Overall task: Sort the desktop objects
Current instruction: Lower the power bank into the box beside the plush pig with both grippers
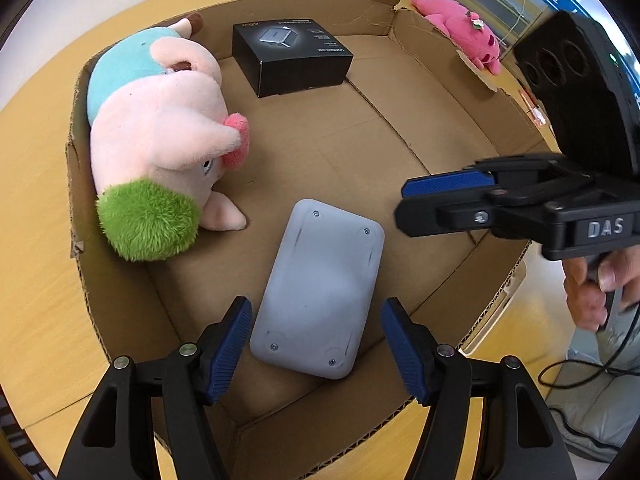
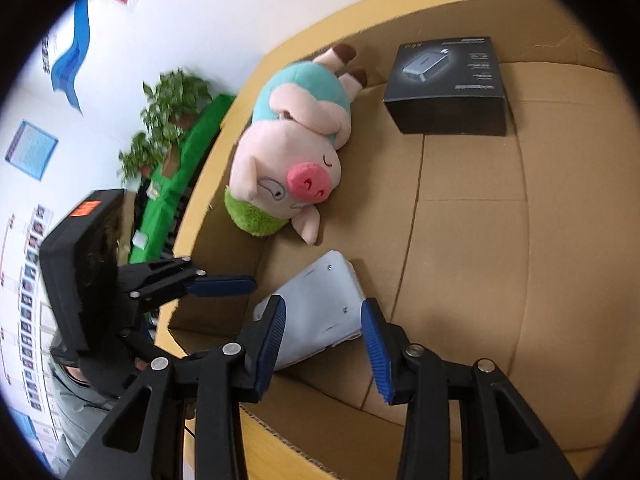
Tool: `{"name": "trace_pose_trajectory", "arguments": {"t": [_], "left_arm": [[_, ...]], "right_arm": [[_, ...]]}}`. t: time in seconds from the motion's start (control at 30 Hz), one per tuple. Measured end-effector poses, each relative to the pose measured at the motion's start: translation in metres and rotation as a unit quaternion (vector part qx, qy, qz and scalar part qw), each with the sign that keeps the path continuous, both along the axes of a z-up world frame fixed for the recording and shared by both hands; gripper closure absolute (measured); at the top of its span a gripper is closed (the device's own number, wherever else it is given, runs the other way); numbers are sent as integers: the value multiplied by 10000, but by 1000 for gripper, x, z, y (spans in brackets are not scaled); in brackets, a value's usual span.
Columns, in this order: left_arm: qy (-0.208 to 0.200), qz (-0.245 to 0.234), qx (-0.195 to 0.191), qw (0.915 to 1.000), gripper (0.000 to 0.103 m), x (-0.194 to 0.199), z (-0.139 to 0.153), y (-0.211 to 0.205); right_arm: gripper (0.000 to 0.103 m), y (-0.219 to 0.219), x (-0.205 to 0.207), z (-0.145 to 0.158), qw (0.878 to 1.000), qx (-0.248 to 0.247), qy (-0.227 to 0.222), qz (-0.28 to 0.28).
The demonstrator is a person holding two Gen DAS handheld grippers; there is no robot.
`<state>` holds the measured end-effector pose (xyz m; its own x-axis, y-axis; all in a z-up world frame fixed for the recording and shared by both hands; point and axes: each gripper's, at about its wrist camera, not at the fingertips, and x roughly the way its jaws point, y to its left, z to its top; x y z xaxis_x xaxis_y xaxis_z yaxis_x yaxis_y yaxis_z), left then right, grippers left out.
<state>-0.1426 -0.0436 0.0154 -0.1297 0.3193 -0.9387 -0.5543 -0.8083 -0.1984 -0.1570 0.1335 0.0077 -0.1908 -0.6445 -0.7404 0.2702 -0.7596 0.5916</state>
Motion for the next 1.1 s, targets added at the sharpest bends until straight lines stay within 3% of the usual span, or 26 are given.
{"name": "trace_pose_trajectory", "arguments": {"t": [0.2,0.3,0.43,0.5,0.67,0.8,0.87,1.1], "left_arm": [[-140,138,69,9998,32,8,3,-3],[-332,380,144,9986,28,5,3,-5],[-1089,772,571,9894,19,-4,-4,-6],[-1335,892,480,9859,19,-8,-14,-6],[-1432,1069,569,9823,9,-11,-16,-3],[-1374,1393,710,9781,11,-16,-14,-10],[-1365,1445,798,9768,14,-17,-13,-13],[-1407,1334,377,9803,14,-12,-7,-10]], "right_arm": [[63,-25,-8,5,9955,538,-7,782],[61,-37,-15,13,9868,859,47,1372],[61,-44,-32,1,9795,940,-209,1771],[61,-45,-41,-7,9790,931,-326,1784],[61,-47,-54,-30,9768,833,-690,1850],[59,-52,-50,-38,9738,709,-775,2016],[61,-54,-44,-35,9718,870,-617,2103],[64,-46,-42,-32,9742,872,-602,1994]]}}
